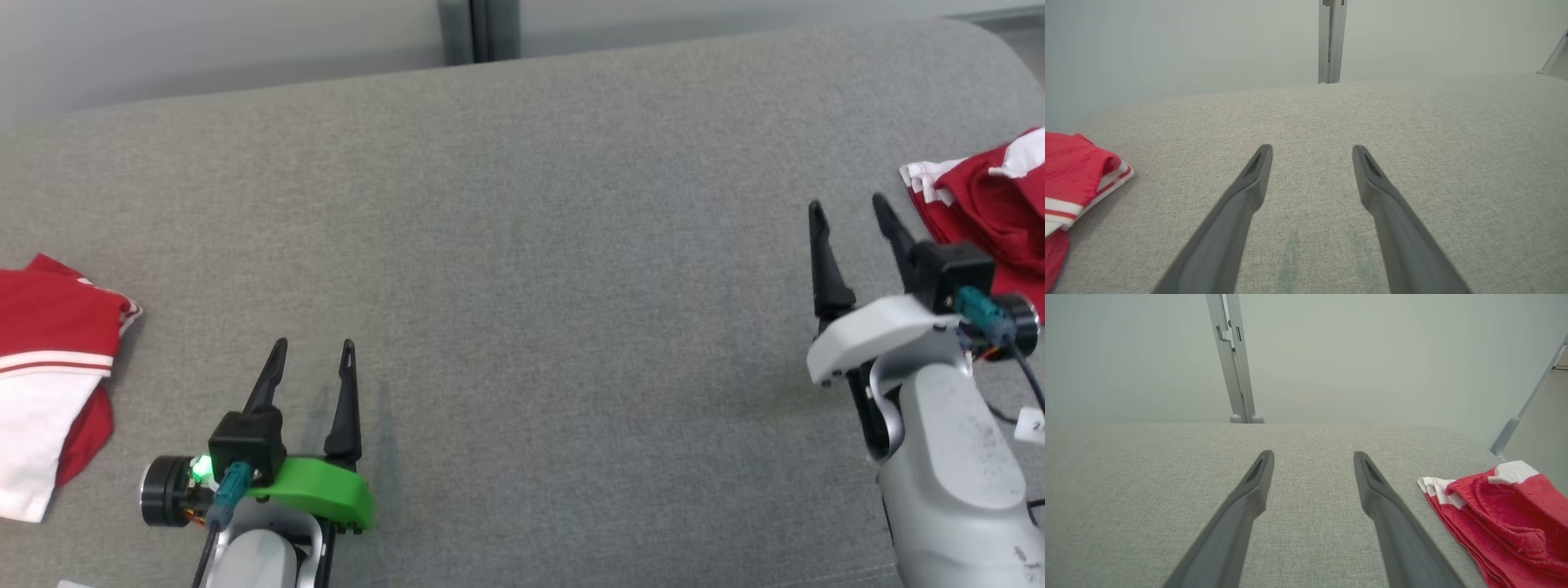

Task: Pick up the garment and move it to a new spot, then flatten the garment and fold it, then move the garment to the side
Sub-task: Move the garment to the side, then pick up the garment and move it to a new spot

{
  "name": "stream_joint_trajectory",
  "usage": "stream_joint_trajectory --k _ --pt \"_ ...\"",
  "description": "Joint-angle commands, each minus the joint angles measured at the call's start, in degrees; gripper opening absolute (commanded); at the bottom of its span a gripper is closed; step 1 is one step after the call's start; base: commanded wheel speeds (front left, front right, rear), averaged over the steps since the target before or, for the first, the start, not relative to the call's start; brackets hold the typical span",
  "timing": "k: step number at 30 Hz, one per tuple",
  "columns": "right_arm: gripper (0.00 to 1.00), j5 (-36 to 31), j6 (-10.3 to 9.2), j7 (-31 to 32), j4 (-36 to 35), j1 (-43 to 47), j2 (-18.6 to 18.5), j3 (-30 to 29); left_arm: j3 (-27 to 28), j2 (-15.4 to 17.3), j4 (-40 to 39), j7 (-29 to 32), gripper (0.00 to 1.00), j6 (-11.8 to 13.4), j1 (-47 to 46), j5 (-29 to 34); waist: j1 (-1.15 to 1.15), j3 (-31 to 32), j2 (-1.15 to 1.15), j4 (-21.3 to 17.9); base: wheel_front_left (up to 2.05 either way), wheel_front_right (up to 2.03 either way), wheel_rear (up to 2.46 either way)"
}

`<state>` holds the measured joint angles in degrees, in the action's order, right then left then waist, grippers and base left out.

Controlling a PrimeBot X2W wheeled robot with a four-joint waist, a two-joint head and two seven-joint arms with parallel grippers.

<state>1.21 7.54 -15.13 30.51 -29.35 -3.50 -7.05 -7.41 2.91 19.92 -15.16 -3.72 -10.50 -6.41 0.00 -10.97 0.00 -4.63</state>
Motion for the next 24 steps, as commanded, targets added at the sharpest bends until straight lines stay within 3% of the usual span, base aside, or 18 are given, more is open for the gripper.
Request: stream_joint_trajectory --k 1,12,24 --pt "1.0 0.6 -0.11 0.0 0.3 2.4 0.1 0.1 0.6 0.1 0.2 0.0 1.0 0.4 1.5 0.0 0.0 5.3 0.0 3.1 0.0 0.0 0.0" --pt "1.0 4.2 -0.1 0.0 -0.7 14.2 0.5 3.9 2.9 0.1 0.0 0.0 1.0 1.5 8.1 -1.2 0.0 10.9 0.0 3.9 0.0 0.0 0.0" --pt "1.0 5.0 -0.1 0.0 -1.0 18.1 0.5 4.8 3.5 0.1 -1.4 0.0 1.0 2.5 11.8 -2.5 0.0 11.5 0.0 4.9 0.0 0.0 0.0"
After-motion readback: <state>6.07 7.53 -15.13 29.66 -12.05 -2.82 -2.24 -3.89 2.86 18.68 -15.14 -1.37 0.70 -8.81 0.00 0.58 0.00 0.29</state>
